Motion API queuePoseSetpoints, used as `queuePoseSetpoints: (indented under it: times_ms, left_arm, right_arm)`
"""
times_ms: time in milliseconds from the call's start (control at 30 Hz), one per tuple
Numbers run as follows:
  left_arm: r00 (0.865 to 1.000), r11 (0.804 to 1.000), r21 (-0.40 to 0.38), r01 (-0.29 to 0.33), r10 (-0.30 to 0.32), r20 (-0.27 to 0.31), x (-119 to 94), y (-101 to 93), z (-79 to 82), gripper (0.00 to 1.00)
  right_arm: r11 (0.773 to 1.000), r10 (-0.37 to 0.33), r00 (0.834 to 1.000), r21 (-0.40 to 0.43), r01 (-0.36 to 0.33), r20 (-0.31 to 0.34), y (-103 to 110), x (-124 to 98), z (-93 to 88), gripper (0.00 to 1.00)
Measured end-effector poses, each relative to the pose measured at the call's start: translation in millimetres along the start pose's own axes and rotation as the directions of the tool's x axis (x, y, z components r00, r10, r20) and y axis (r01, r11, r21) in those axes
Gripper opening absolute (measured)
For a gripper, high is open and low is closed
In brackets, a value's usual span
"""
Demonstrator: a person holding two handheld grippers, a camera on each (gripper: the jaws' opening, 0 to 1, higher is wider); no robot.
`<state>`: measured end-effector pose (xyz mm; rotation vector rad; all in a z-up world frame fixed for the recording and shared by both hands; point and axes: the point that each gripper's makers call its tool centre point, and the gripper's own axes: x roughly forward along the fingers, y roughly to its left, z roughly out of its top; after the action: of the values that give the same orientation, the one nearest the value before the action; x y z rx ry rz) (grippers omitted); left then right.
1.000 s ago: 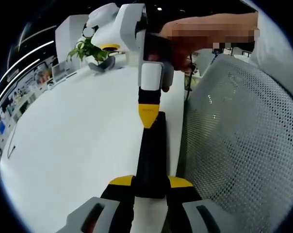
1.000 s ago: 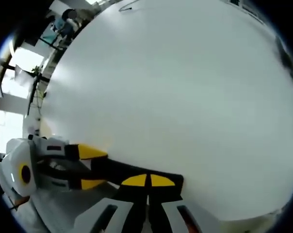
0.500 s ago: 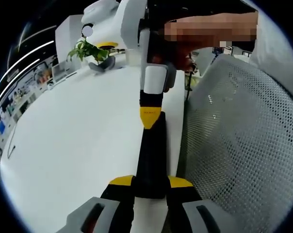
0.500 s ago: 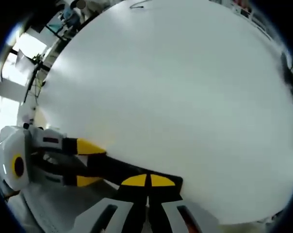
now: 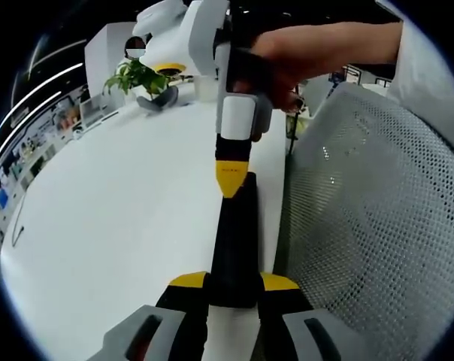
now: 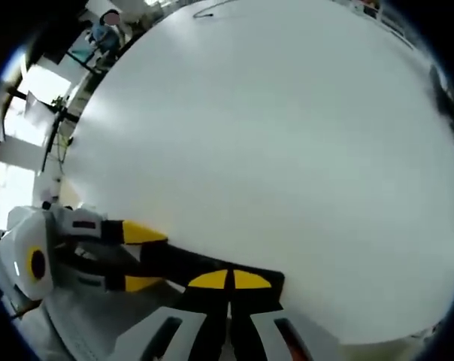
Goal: Press the specified remote control buttons in sequence, fully releasing each button before pressing the next.
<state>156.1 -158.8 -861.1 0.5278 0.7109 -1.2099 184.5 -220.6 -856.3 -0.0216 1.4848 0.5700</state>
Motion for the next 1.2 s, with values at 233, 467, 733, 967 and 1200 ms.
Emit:
queuePoseSetpoints:
  times_ms: [233, 467, 733, 967, 1200]
  left_arm:
    - [1.000, 1.000, 0.002, 0.000, 0.000, 0.001, 0, 0.1, 0.0, 0.24]
    - [1.000, 1.000, 0.002, 0.000, 0.000, 0.001, 0, -0.2, 0.2, 0.24]
    - [1.000, 1.000, 0.001, 0.002, -0.002, 0.001, 0, -0.5, 0.5, 0.24]
    - [1.000, 1.000, -0.001, 0.002, -0.002, 0.003, 0, -0.4, 0.6, 0.24]
    - [1.000, 1.000, -0.003, 0.002, -0.002, 0.004, 0, -0.4, 0.4, 0.24]
  right_arm:
    - [0.999, 0.035, 0.999, 0.008, -0.035, -0.007, 7, -3, -1.9, 0.00]
    - [0.999, 0.019, 0.999, -0.032, -0.020, -0.032, 11, 2, -8.4, 0.00]
    - [0.997, -0.001, 0.999, -0.078, -0.002, -0.040, 10, 3, -9.4, 0.00]
    - [0.999, -0.009, 1.000, -0.032, 0.008, -0.010, 8, 3, -9.2, 0.00]
    - [1.000, 0.008, 1.000, 0.000, -0.008, 0.002, 7, 3, -8.2, 0.00]
